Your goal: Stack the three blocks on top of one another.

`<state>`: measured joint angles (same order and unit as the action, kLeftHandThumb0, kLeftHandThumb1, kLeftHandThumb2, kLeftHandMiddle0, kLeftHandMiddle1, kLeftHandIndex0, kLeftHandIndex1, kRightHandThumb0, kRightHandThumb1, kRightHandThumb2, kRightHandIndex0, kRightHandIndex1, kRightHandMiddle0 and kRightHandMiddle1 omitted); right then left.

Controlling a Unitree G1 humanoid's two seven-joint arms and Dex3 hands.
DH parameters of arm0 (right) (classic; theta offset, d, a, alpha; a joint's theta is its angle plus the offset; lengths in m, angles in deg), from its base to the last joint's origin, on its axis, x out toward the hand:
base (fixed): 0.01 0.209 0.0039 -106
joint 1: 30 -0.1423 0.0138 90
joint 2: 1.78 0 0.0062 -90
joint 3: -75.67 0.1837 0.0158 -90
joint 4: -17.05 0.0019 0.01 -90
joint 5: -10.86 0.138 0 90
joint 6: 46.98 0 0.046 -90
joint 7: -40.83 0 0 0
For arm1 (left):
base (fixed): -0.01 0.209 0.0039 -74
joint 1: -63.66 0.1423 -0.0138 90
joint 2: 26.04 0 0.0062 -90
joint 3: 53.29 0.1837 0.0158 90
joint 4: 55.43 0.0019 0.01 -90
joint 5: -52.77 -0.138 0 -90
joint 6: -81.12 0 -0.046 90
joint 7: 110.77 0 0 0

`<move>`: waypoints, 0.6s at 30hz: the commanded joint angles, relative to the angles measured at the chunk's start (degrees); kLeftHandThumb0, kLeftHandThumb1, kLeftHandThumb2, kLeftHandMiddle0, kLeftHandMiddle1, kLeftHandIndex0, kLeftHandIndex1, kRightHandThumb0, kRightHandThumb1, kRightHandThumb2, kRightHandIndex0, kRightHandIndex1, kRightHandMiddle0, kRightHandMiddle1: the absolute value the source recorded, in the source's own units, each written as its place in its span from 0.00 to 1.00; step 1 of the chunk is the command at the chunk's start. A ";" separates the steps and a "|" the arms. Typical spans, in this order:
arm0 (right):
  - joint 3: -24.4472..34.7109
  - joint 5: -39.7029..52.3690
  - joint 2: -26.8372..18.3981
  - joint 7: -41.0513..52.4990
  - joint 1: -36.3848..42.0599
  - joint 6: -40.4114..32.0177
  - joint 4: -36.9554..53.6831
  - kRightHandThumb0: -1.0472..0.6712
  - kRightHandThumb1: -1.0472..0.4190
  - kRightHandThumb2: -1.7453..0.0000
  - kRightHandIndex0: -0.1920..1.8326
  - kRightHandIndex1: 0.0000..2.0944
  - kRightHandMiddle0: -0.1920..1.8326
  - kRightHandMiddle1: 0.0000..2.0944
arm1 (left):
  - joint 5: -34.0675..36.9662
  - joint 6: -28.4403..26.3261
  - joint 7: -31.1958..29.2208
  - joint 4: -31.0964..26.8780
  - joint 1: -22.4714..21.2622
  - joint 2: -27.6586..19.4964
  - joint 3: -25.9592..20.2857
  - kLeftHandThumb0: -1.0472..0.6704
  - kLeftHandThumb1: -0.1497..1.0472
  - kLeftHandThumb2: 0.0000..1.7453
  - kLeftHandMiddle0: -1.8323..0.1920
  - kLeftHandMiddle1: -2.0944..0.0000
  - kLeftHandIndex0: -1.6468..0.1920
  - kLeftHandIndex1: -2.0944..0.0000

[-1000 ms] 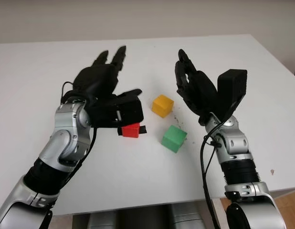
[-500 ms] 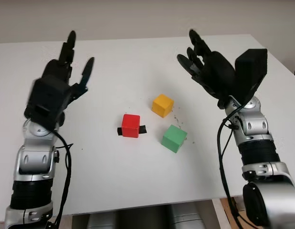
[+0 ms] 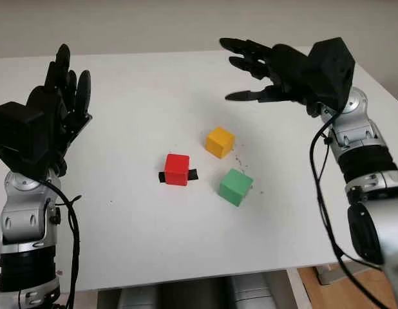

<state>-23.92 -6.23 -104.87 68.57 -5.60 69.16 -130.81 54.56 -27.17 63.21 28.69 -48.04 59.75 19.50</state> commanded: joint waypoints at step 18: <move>-22.81 -31.55 -5.08 -21.13 -10.56 18.59 -8.45 0.31 0.18 0.97 0.20 0.05 0.21 0.11 | -0.80 -1.26 1.46 -0.42 -0.52 -0.55 1.81 0.17 1.00 0.33 0.92 0.98 0.93 0.97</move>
<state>-45.86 -36.74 -109.06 48.83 -14.50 86.88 -138.88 53.67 -28.23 64.30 28.69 -47.88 59.39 21.40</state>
